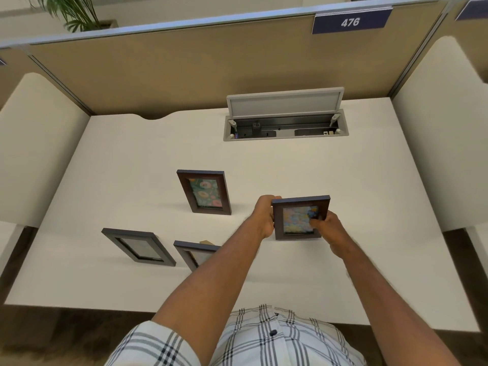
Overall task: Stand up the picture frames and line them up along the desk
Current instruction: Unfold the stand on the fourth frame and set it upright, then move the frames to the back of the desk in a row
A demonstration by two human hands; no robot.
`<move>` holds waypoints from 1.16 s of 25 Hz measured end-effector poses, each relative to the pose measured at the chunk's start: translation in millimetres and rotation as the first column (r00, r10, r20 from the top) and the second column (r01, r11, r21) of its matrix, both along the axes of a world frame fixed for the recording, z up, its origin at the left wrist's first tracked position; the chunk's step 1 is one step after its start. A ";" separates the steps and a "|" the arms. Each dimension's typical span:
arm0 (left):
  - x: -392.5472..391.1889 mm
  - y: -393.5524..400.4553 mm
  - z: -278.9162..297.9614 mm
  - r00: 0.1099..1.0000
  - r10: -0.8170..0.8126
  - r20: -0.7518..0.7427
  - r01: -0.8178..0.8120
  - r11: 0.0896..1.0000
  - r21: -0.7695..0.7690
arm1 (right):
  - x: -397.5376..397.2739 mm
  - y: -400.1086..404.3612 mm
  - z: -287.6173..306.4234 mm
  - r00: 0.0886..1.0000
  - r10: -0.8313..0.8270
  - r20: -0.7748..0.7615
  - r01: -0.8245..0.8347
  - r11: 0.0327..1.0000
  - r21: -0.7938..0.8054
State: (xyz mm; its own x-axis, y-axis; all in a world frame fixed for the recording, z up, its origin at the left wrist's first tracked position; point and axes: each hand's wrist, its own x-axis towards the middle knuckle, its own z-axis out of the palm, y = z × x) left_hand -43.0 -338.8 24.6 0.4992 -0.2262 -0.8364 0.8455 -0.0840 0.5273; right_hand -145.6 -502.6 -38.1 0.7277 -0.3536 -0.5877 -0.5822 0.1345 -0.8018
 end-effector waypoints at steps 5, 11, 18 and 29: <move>4.1 -0.6 -2.3 1.000 0.009 0.009 -0.009 1.000 0.006 | 1.5 6.2 -6.6 0.999 -0.032 -0.014 0.033 0.999 0.035; 7.2 -0.8 0.5 1.000 -0.003 -0.005 0.003 0.998 0.064 | 2.7 7.7 -5.7 0.999 -0.041 -0.020 0.042 0.998 0.046; 10.8 -1.9 11.8 0.999 0.050 0.002 -0.050 0.997 0.056 | -9.4 6.9 -1.4 0.996 -0.038 0.083 0.038 0.999 -0.007; 18.9 12.3 64.8 0.781 -0.139 0.609 0.072 0.988 0.133 | -65.8 52.8 5.9 0.842 -0.484 0.236 0.534 0.811 -0.241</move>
State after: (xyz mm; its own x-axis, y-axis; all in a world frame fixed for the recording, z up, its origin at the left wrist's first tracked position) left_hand -24.1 -326.4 89.4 0.8925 -0.2423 -0.3804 0.3273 -0.2324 0.9159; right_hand -211.5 -449.8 -32.2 0.4682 -0.8326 -0.2960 -0.3588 0.1270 -0.9247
